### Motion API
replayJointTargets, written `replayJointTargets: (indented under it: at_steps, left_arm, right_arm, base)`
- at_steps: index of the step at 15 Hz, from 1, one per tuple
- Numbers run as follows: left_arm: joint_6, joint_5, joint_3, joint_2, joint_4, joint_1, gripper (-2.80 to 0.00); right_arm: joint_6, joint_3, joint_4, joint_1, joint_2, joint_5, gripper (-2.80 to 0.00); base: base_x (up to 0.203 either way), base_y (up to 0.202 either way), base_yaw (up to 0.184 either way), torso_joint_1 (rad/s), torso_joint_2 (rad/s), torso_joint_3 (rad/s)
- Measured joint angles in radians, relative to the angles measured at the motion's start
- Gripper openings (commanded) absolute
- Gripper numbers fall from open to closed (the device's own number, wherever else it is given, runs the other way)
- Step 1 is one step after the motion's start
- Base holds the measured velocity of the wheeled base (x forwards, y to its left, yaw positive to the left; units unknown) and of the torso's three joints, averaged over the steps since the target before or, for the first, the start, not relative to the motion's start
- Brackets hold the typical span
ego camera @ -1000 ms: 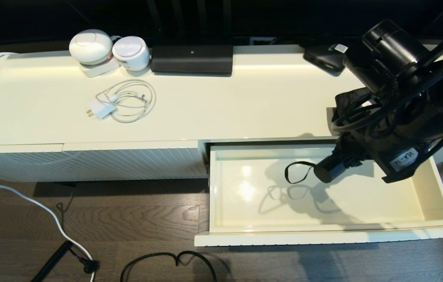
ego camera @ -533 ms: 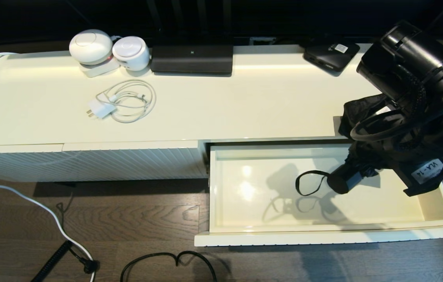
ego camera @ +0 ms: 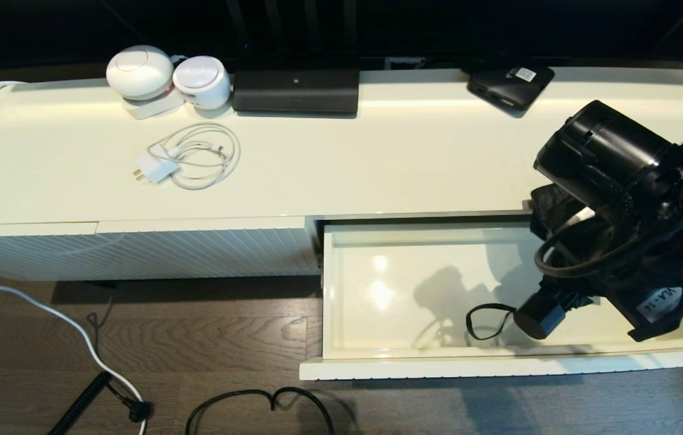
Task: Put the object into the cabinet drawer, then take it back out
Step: Put the umbrella in the drawer
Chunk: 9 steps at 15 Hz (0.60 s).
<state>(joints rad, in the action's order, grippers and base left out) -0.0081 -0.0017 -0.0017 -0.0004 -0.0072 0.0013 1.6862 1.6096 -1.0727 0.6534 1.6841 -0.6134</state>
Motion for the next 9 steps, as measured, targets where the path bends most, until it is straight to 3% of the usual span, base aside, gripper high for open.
replayJointTargets:
  at_steps: [9]
  left_arm:
    - [0.0,0.0,0.001,0.0,0.0,0.0,-2.8]
  right_arm:
    - [0.097,0.04,-0.092,0.017,-0.032,-0.023,-2.8]
  base:
    - [0.0,0.0,0.0,0.0,0.0,0.0]
